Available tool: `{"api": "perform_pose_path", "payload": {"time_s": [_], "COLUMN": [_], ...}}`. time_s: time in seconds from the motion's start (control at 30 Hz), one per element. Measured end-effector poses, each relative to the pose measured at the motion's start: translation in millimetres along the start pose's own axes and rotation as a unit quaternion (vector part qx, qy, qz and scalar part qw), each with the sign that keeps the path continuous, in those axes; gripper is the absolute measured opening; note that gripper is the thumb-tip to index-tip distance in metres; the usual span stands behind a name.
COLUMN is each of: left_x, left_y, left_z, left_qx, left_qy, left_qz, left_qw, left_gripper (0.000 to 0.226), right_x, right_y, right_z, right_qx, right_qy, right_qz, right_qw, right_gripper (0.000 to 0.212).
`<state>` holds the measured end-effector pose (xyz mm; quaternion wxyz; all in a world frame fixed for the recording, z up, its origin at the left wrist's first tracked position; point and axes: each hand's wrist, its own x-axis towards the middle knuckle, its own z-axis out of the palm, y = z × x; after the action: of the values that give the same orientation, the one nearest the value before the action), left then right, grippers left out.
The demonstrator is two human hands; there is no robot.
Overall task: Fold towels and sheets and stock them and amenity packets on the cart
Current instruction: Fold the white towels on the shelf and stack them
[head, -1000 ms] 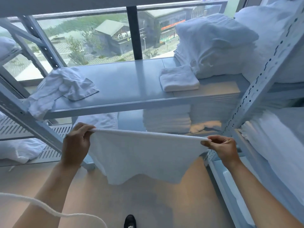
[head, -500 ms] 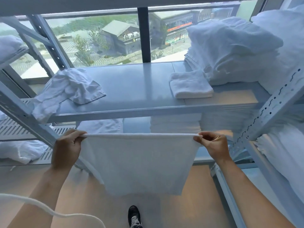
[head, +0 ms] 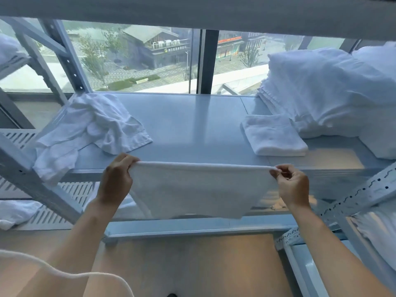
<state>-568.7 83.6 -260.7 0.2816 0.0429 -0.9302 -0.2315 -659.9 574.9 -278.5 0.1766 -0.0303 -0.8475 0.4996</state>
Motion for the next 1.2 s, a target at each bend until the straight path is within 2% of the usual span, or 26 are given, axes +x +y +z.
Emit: {"api": "perform_pose_path", "payload": {"time_s": [0.1, 0.27, 0.8, 0.93, 1.03, 1.2], "left_x": [22.1, 59.7, 167.2, 174.2, 163.8, 150.3], "left_y": [-14.4, -31.0, -28.3, -23.3, -40.5, -84.0], "left_z": [10.0, 35.8, 117.9, 153.5, 172.6, 179.4], "left_qx": [0.001, -0.015, 0.022, 0.033, 0.061, 0.101], "left_qy": [-0.005, 0.014, -0.017, -0.045, -0.073, -0.074], "left_qz": [0.01, -0.005, -0.041, -0.055, -0.092, -0.142], "left_qw": [1.0, 1.0, 0.999, 0.997, 0.991, 0.982], "left_gripper": [0.058, 0.065, 0.061, 0.047, 0.044, 0.051], "right_x": [19.0, 49.6, 167.5, 183.5, 185.7, 188.8], "right_y": [-11.3, -23.8, 3.6, 25.9, 40.4, 54.2], "right_z": [12.2, 32.3, 137.8, 162.7, 170.7, 180.6], "right_qx": [-0.023, -0.038, -0.018, -0.069, -0.125, -0.297], "right_qy": [0.01, 0.015, 0.014, -0.029, -0.051, -0.053], "right_qz": [-0.006, -0.024, -0.026, -0.043, -0.059, -0.137], "right_qw": [1.0, 0.999, 0.999, 0.996, 0.989, 0.943], "right_gripper": [0.005, 0.006, 0.007, 0.003, 0.003, 0.005]}}
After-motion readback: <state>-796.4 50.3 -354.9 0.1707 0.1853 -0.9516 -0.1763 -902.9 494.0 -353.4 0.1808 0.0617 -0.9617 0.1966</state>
